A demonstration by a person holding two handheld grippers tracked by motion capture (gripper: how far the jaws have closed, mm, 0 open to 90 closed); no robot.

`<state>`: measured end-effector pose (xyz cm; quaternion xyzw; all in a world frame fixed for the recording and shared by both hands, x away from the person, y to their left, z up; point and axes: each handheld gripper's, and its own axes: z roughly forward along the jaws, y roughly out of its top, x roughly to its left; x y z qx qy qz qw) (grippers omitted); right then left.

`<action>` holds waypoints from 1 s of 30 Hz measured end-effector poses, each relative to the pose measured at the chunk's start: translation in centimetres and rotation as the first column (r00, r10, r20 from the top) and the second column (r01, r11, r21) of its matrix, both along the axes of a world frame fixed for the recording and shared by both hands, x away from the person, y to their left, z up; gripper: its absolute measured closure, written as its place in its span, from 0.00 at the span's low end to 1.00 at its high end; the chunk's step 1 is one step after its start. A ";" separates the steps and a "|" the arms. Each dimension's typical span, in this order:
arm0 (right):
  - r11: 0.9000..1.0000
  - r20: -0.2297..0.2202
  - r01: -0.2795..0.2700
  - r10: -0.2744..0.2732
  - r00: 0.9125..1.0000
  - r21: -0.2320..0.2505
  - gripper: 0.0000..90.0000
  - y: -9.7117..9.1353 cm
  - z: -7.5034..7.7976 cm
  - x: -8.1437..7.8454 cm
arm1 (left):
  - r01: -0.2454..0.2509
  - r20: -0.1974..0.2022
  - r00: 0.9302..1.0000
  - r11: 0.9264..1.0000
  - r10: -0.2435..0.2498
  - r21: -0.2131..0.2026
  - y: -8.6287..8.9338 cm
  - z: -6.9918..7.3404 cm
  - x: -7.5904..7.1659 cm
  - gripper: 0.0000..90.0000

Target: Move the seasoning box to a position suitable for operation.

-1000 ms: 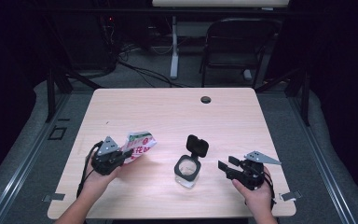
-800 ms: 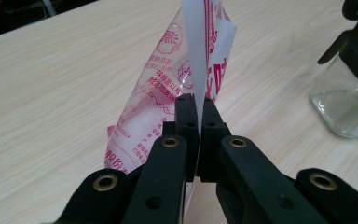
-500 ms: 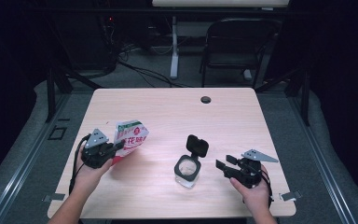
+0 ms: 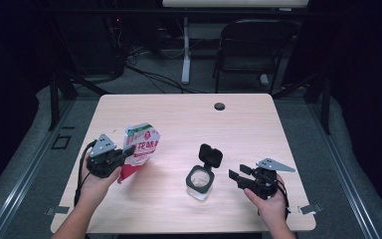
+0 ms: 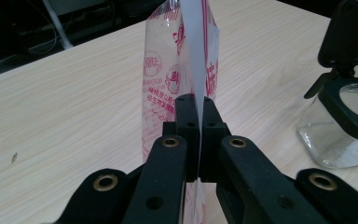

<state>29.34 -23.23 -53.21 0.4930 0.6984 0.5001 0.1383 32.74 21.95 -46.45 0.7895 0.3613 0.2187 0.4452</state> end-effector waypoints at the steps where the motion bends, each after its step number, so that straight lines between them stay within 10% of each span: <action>1: 1.000 0.000 0.000 0.000 1.000 -0.001 0.50 0.0 0.0 0.0 | 0.004 0.002 1.000 1.000 -0.004 0.000 -0.2 0.1 0.0 1.00; 19: 1.000 0.000 0.005 -0.005 1.000 0.002 0.50 -0.3 0.0 0.0 | 0.149 0.025 0.989 0.988 -0.148 -0.032 -5.4 0.6 -1.1 1.00; 30: 1.000 0.007 0.007 -0.008 1.000 0.003 0.50 -0.3 0.2 -0.1 | 0.180 -0.017 0.983 0.983 -0.180 -0.029 -5.2 -1.0 -2.4 1.00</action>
